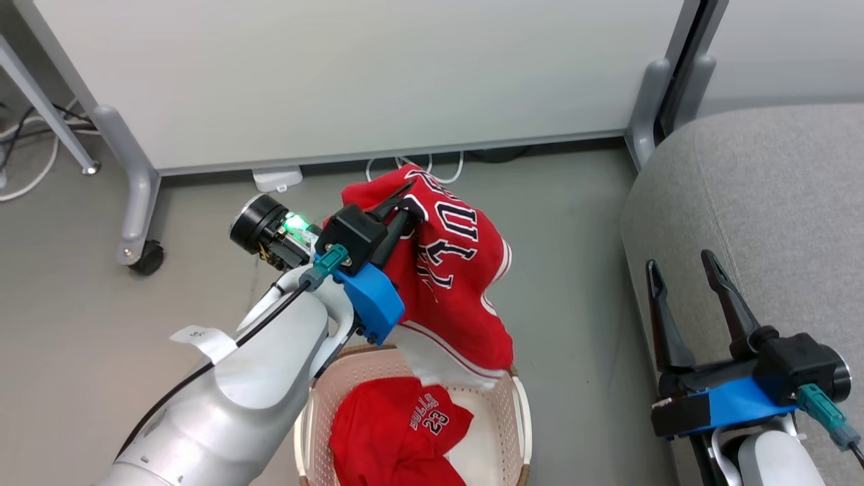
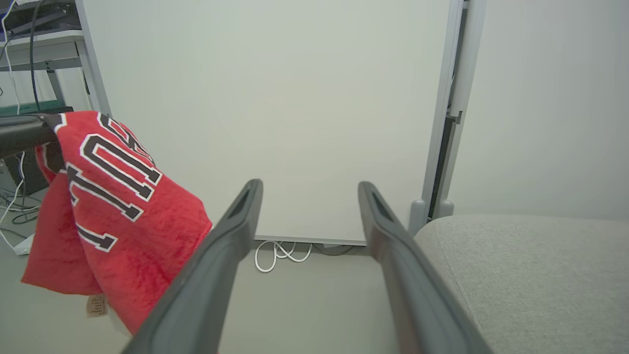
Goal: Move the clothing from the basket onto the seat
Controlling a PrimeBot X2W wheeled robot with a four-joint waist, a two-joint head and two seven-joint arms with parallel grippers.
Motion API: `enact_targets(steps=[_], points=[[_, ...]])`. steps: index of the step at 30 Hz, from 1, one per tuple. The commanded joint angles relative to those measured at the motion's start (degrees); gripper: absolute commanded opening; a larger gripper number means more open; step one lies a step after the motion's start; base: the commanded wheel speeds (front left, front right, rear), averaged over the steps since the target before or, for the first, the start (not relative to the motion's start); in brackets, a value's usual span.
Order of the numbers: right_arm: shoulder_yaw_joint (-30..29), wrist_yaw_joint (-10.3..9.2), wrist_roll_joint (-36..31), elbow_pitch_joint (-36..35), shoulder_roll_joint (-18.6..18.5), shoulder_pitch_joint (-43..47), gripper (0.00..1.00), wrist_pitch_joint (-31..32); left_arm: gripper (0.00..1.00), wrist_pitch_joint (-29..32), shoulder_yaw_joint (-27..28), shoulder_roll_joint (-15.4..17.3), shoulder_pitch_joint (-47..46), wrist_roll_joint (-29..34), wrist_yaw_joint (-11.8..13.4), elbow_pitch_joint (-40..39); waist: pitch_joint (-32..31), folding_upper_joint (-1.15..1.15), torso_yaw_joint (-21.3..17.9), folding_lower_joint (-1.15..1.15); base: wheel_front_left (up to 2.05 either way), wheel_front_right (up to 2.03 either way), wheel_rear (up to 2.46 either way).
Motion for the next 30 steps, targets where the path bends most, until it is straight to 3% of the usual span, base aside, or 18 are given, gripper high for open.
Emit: enact_targets(steps=[1, 10, 30], points=[[0.0, 0.03, 0.6, 0.2, -0.2, 1.0, 1.00, -0.2, 0.00, -0.3, 0.3, 0.0, -0.8, -0.3, -0.2, -0.4, -1.0, -0.01, 0.4, 0.01, 0.00, 0.00, 0.00], [0.3, 0.03, 1.8, 0.7, -0.2, 4.2, 1.00, -0.2, 0.00, 0.9, 0.1, 0.2, -2.5, -1.5, -0.8, -3.0, -3.9, -0.01, 1.3, 0.01, 0.00, 0.00, 0.00], [1.1, 0.03, 2.1, 0.7, -0.2, 4.4, 1.00, -0.2, 0.00, 4.1, -0.9, 2.1, -0.3, -2.7, 0.7, -9.9, -4.7, -0.01, 1.7, 0.01, 0.00, 0.00, 0.00]])
